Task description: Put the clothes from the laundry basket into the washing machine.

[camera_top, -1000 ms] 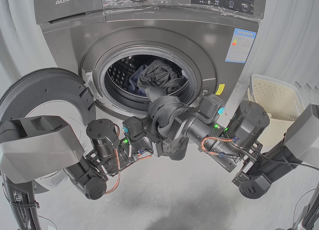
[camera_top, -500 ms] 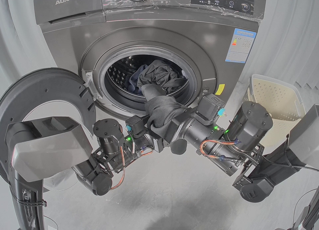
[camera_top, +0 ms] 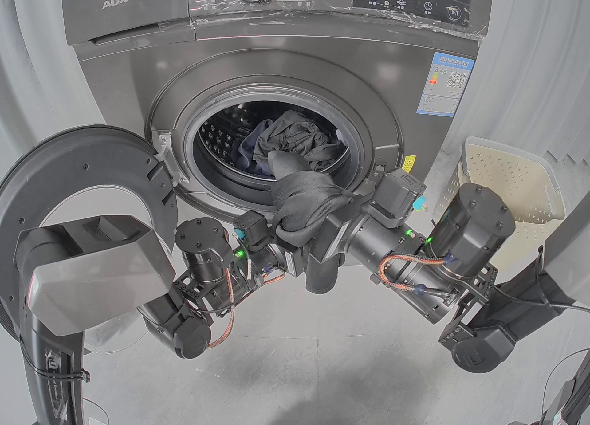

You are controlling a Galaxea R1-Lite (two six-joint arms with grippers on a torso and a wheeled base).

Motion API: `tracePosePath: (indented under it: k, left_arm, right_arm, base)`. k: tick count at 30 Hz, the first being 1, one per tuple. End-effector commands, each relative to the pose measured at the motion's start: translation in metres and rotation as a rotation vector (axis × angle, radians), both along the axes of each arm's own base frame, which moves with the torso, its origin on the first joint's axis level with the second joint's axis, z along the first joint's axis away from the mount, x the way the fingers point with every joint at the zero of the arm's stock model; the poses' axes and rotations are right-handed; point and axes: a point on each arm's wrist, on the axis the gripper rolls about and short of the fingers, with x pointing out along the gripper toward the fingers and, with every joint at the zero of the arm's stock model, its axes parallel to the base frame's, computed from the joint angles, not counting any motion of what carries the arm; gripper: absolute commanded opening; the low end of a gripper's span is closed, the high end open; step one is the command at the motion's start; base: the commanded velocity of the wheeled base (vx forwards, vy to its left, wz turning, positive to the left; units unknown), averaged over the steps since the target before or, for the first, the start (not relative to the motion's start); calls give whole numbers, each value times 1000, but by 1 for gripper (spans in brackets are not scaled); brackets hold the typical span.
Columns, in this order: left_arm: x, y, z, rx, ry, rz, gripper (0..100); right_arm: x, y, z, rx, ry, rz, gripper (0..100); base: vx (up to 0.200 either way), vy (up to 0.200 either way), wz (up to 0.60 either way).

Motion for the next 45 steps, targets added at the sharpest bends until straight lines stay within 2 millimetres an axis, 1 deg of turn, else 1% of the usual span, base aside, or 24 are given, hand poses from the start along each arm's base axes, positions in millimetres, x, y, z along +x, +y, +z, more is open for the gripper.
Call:
tracePosePath:
  k: [1,4,6,8,12,17,20,23,27,29,32,36,41,42,45]
  left_arm:
    - [1,7,7,-10,-11,23,0]
    - [-7,13,23,-29,-26,25,0]
    - [-18,19,32,-41,-18,20,0]
    - [-28,25,41,-54,-12,13,0]
    - [-53,37,63,-81,-25,-2,0]
    - [-88,58,82,-112,-25,-15,0]
    - [-100,66,93,-140,-40,-20,0]
    - [-100,69,102,-168,-59,-17,0]
    - [-100,69,106,-179,-72,-16,0]
    - [-99,69,106,-181,-72,-14,0]
    - [-99,68,107,-185,-75,-12,0]
    - [-98,69,107,-187,-76,-7,0]
    - [-97,68,106,-184,-73,-5,0]
    - [-97,68,105,-182,-70,-3,0]
    - [-97,68,102,-176,-61,4,0]
  right_arm:
    - [-4,-11,13,26,-23,-10,0]
    - [-5,-30,16,21,-19,-49,0]
    - [-5,-42,14,10,-10,-73,0]
    - [-7,-50,13,3,-4,-87,0]
    - [-9,-56,8,6,21,-90,0]
    - [-9,-56,0,-10,48,-85,0]
    - [-12,-55,-4,-22,60,-79,0]
    - [-13,-54,-8,-32,72,-73,0]
    - [-12,-53,-10,-27,66,-75,0]
    - [-11,-52,-19,-38,77,-73,0]
    - [-11,-50,-25,-52,89,-66,0]
    - [-11,-49,-26,-55,90,-60,0]
    - [-12,-50,-22,-43,79,-61,0]
    - [-12,-49,-20,-39,76,-60,100]
    - [-16,-51,-22,-54,83,-53,100]
  base:
    - [0,0,0]
    - [0,0,0]
    - [0,0,0]
    - [0,0,0]
    - [0,0,0]
    - [0,0,0]
    - [0,0,0]
    - [0,0,0]
    - [0,0,0]
    - [0,0,0]
    - [0,0,0]
    - [0,0,0]
    - [0,0,0]
    - [0,0,0]
    - [0,0,0]
